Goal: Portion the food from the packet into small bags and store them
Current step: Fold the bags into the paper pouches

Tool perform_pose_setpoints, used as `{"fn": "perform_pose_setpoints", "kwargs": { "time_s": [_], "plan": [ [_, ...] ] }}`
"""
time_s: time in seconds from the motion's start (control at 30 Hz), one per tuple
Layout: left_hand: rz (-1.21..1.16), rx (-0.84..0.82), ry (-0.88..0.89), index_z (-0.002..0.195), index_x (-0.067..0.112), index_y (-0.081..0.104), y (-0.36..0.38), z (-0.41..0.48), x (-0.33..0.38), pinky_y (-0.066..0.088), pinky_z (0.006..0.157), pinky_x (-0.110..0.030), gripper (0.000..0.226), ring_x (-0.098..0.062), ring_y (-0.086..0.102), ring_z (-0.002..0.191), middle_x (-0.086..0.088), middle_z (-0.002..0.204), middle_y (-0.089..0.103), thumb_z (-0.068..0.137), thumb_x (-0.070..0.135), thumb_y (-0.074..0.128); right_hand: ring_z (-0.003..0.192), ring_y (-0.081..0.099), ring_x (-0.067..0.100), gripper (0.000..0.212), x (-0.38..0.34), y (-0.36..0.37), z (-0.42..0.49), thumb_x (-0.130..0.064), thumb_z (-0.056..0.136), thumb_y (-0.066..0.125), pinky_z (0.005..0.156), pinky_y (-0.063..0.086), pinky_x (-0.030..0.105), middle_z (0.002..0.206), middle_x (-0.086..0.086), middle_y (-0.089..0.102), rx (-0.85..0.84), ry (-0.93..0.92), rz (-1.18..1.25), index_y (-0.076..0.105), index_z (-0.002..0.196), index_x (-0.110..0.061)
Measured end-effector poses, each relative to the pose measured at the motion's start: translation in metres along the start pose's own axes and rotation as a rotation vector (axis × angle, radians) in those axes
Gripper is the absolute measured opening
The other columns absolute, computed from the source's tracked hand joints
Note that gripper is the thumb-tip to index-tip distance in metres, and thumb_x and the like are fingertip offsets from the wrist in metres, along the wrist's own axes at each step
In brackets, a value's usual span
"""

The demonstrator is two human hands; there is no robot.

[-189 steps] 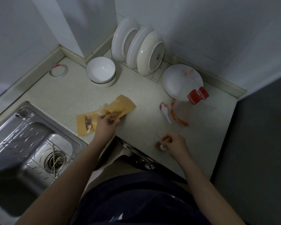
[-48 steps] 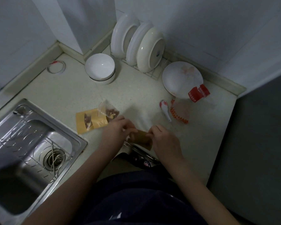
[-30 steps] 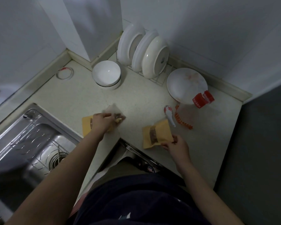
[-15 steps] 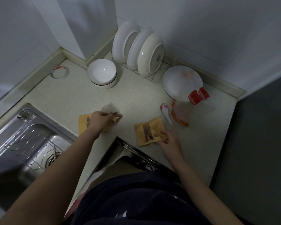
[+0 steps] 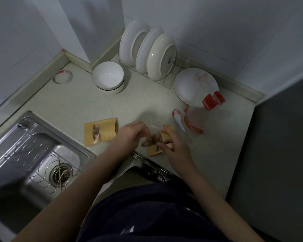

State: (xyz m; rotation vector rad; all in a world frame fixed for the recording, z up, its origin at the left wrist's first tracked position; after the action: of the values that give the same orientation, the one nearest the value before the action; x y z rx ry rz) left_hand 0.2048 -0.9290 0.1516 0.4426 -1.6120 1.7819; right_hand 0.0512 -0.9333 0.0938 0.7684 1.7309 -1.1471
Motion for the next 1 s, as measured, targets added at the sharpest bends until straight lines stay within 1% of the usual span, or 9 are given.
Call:
{"fn": "perform_pose_setpoints", "kwargs": {
  "time_s": [0.1, 0.2, 0.33, 0.4, 0.5, 0.57, 0.7, 0.9, 1.0],
  "plan": [
    [0.046, -0.036, 0.032, 0.086, 0.014, 0.064, 0.008, -0.01, 0.02, 0.053, 0.062, -0.036, 0.013, -0.017, 0.062, 0.072, 0.003, 0.088, 0.061, 0.087, 0.002, 0.065, 0.071, 0.056, -0.002, 0.023, -0.012, -0.012, -0.001, -0.023, 0.086, 0.069, 0.063, 0.039, 0.007, 0.082, -0.024, 0.061, 0.097, -0.073, 0.007, 0.064, 0.1, -0.041],
    [0.047, -0.029, -0.035, 0.094, 0.015, 0.059, 0.01, -0.017, 0.022, 0.053, 0.063, -0.038, 0.008, -0.015, 0.06, 0.076, 0.004, 0.099, 0.057, 0.091, 0.008, 0.061, 0.068, 0.056, 0.001, 0.011, -0.021, -0.021, -0.005, -0.019, 0.085, 0.07, 0.062, 0.039, 0.01, 0.073, -0.017, 0.061, 0.18, -0.153, -0.047, 0.067, 0.081, -0.028],
    [-0.051, 0.09, -0.154, 0.11, 0.008, 0.06, 0.0, -0.022, 0.012, 0.048, 0.075, -0.02, 0.022, -0.008, 0.055, 0.085, 0.002, 0.103, 0.054, 0.089, 0.007, 0.065, 0.074, 0.056, -0.008, 0.005, -0.034, -0.024, -0.01, -0.012, 0.084, 0.071, 0.066, 0.038, 0.003, 0.076, -0.018, 0.062, 0.219, -0.234, -0.15, 0.072, 0.085, -0.017],
    [0.044, 0.078, -0.101, 0.108, 0.003, 0.065, -0.003, -0.023, 0.016, 0.049, 0.073, -0.023, 0.019, -0.013, 0.058, 0.082, -0.006, 0.097, 0.06, 0.088, 0.005, 0.066, 0.074, 0.056, -0.004, 0.003, -0.04, -0.022, -0.012, -0.01, 0.085, 0.07, 0.068, 0.041, 0.007, 0.08, -0.008, 0.067, 0.218, -0.285, -0.244, 0.072, 0.087, -0.011],
    [0.216, 0.062, 0.0, 0.091, 0.002, 0.071, -0.004, -0.025, 0.021, 0.053, 0.064, -0.033, 0.01, -0.02, 0.062, 0.073, -0.01, 0.088, 0.066, 0.087, 0.01, 0.069, 0.074, 0.061, 0.01, 0.005, -0.047, -0.021, -0.014, -0.009, 0.086, 0.068, 0.066, 0.046, 0.018, 0.081, 0.002, 0.07, 0.221, -0.333, -0.331, 0.072, 0.087, -0.007],
    [0.222, 0.09, -0.03, 0.086, 0.004, 0.07, -0.007, -0.026, 0.018, 0.052, 0.06, -0.034, 0.008, -0.02, 0.061, 0.071, -0.007, 0.084, 0.066, 0.086, 0.012, 0.071, 0.072, 0.06, 0.01, 0.004, -0.05, -0.022, -0.016, -0.011, 0.086, 0.069, 0.064, 0.043, 0.016, 0.08, 0.001, 0.07, 0.248, -0.351, -0.39, 0.072, 0.087, -0.009],
    [0.185, 0.143, -0.094, 0.083, 0.008, 0.068, -0.012, -0.029, 0.015, 0.048, 0.058, -0.027, 0.007, -0.016, 0.059, 0.069, -0.004, 0.081, 0.065, 0.083, 0.013, 0.073, 0.064, 0.055, 0.007, 0.002, -0.052, -0.025, -0.017, -0.013, 0.085, 0.07, 0.057, 0.039, 0.015, 0.074, -0.002, 0.068, 0.29, -0.341, -0.436, 0.071, 0.083, -0.013],
    [0.2, 0.129, -0.111, 0.076, 0.008, 0.067, -0.006, -0.028, 0.017, 0.05, 0.055, -0.037, 0.019, -0.019, 0.058, 0.065, -0.004, 0.077, 0.064, 0.087, 0.023, 0.06, 0.052, 0.052, 0.014, 0.008, -0.054, -0.027, -0.019, -0.013, 0.081, 0.07, 0.046, 0.033, 0.021, 0.063, -0.002, 0.062, 0.343, -0.319, -0.554, 0.068, 0.073, -0.015],
    [0.193, 0.124, -0.108, 0.077, 0.008, 0.066, -0.003, -0.028, 0.017, 0.05, 0.056, -0.038, 0.011, -0.018, 0.057, 0.067, -0.003, 0.078, 0.063, 0.085, 0.016, 0.066, 0.054, 0.05, 0.011, 0.01, -0.052, -0.028, -0.018, -0.011, 0.081, 0.071, 0.046, 0.034, 0.021, 0.064, -0.003, 0.062, 0.325, -0.306, -0.56, 0.067, 0.074, -0.016]
  ]
}}
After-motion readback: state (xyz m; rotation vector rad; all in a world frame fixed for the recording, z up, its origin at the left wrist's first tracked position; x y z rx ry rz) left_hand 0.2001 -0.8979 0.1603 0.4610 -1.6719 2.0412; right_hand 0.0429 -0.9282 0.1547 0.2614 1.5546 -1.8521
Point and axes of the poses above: each hand's wrist, its own z-axis towards the middle knuckle, its own y-axis out of the palm, x = y × z, the point moved 8 cm from there along z, towards the middle knuckle
